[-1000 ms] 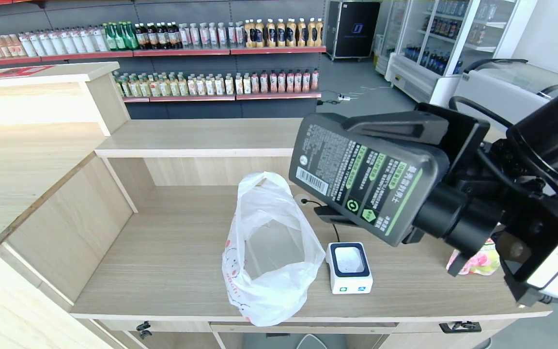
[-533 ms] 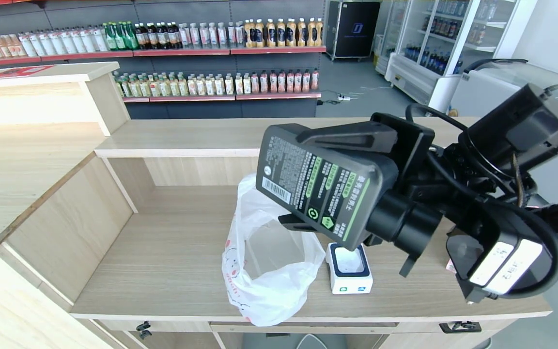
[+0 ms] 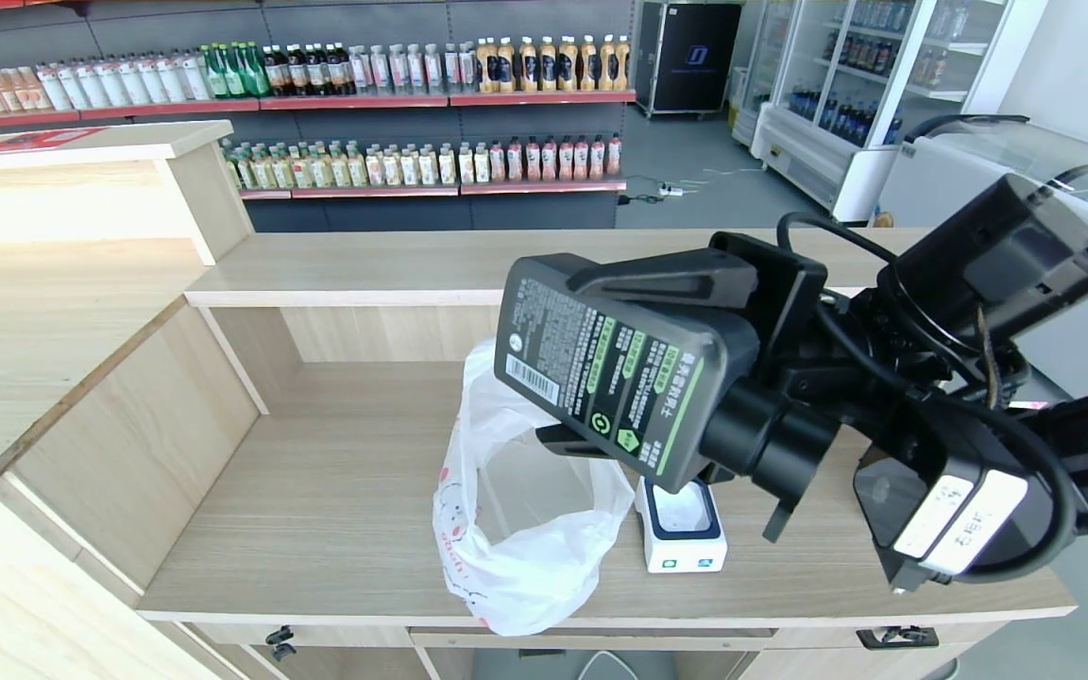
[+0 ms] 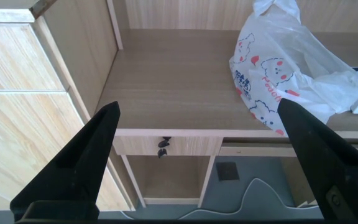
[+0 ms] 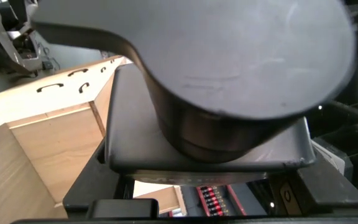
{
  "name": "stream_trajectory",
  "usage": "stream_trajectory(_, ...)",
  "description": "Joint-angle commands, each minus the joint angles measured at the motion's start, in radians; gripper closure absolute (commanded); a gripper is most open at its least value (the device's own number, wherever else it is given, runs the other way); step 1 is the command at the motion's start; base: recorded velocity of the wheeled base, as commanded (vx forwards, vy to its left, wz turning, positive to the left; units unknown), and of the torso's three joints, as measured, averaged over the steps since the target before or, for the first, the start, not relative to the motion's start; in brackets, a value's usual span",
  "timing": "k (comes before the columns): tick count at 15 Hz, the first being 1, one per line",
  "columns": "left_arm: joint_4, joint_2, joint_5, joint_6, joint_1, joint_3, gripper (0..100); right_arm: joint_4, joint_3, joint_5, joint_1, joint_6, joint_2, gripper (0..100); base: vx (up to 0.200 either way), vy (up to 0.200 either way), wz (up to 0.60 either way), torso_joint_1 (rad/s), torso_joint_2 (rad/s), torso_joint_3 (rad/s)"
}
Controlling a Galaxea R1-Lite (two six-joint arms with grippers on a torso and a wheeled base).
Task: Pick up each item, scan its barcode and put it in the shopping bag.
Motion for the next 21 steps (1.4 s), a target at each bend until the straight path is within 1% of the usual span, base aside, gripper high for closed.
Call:
stream_trajectory(1,0.0,0.002,0.0,0.0,0.0,0.0,0,-0.001,0.002,0.0,0.0,-0.001,-0.003,100,0.0,0.0,0.0,0.0,0.0,0.0)
stream_trajectory(7,0.0,0.002,0.0,0.0,0.0,0.0,0,-0.003,0.012,-0.003,-0.003,-0.003,-0.013,100,0.0,0.0,0.0,0.0,0.0,0.0)
stream_trajectory(13,0.0,0.002,0.0,0.0,0.0,0.0,0,0.016,0.094,-0.002,-0.034,-0.003,-0.099,100,0.0,0.0,0.0,0.0,0.0,0.0)
stream_trajectory(15,0.0,0.002,0.0,0.0,0.0,0.0,0,0.091,0.107,-0.011,-0.092,-0.004,-0.162,100,0.0,0.0,0.0,0.0,0.0,0.0)
stream_trajectory(16,0.0,0.002,0.0,0.0,0.0,0.0,0,0.169,0.107,-0.046,-0.14,-0.003,-0.225,100,0.0,0.0,0.0,0.0,0.0,0.0)
stream_trajectory(17,0.0,0.0,0.0,0.0,0.0,0.0,0,0.283,0.095,-0.143,-0.189,0.003,-0.299,100,0.0,0.0,0.0,0.0,0.0,0.0)
stream_trajectory(18,0.0,0.002,0.0,0.0,0.0,0.0,0,0.344,0.084,-0.197,-0.218,0.014,-0.339,100,0.0,0.0,0.0,0.0,0.0,0.0)
stream_trajectory(19,0.0,0.002,0.0,0.0,0.0,0.0,0,0.447,0.06,-0.226,-0.305,0.125,-0.414,100,0.0,0.0,0.0,0.0,0.0,0.0)
stream_trajectory(20,0.0,0.002,0.0,0.0,0.0,0.0,0,0.487,0.052,-0.246,-0.39,0.234,-0.452,100,0.0,0.0,0.0,0.0,0.0,0.0)
stream_trajectory(21,0.0,0.002,0.0,0.0,0.0,0.0,0,0.496,0.058,-0.267,-0.44,0.292,-0.47,100,0.0,0.0,0.0,0.0,0.0,0.0)
